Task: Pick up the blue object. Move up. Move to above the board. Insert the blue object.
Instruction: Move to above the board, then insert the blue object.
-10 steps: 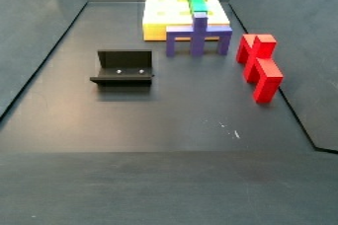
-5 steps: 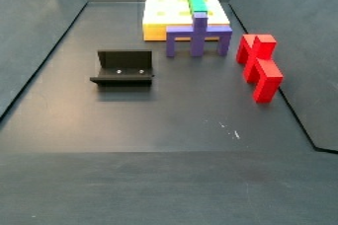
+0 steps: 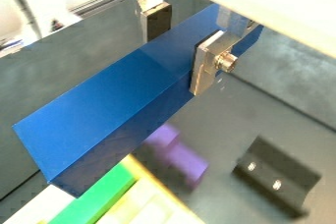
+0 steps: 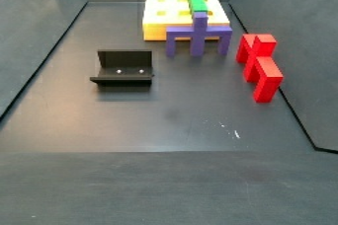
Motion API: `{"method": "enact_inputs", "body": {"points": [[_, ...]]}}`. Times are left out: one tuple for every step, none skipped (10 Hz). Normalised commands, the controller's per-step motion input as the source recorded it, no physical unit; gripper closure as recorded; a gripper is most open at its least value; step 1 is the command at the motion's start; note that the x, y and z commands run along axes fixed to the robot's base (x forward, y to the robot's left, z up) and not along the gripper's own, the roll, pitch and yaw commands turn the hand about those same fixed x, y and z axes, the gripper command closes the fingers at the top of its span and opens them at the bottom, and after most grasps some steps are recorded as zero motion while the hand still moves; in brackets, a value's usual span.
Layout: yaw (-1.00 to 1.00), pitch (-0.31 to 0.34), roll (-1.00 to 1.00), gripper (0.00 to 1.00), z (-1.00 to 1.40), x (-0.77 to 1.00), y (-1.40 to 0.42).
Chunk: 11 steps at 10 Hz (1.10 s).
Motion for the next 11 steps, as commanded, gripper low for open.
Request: {"method": "enact_inputs", "body": {"points": [[0.01, 0.044, -0.01, 1.00, 0.19, -0.10, -1.40], [0.00, 0.079, 0.01, 1.00, 0.21, -0.07, -1.40], [0.01, 0.109, 0.01, 1.00, 0.10, 0.01, -0.60], [0.00, 0.132, 0.01, 1.00, 0.06, 0.05, -0.33], [0.00, -0.130, 0.00, 1.00, -0.76, 0.20, -0.02], [0.00, -0.154, -0.03, 1.00, -0.95, 0.42, -0.02], [0.00, -0.141, -0.02, 1.00, -0.97, 0.43, 0.00], [0.00, -0.114, 0.00, 1.00, -1.00, 0.33, -0.02], [0.04, -0.114, 0.00, 1.00, -1.00, 0.21, -0.06], [0.00, -0.117, 0.00, 1.00, -1.00, 0.20, -0.09], [0.00, -0.129, 0.00, 1.00, -1.00, 0.18, -0.12]]}}
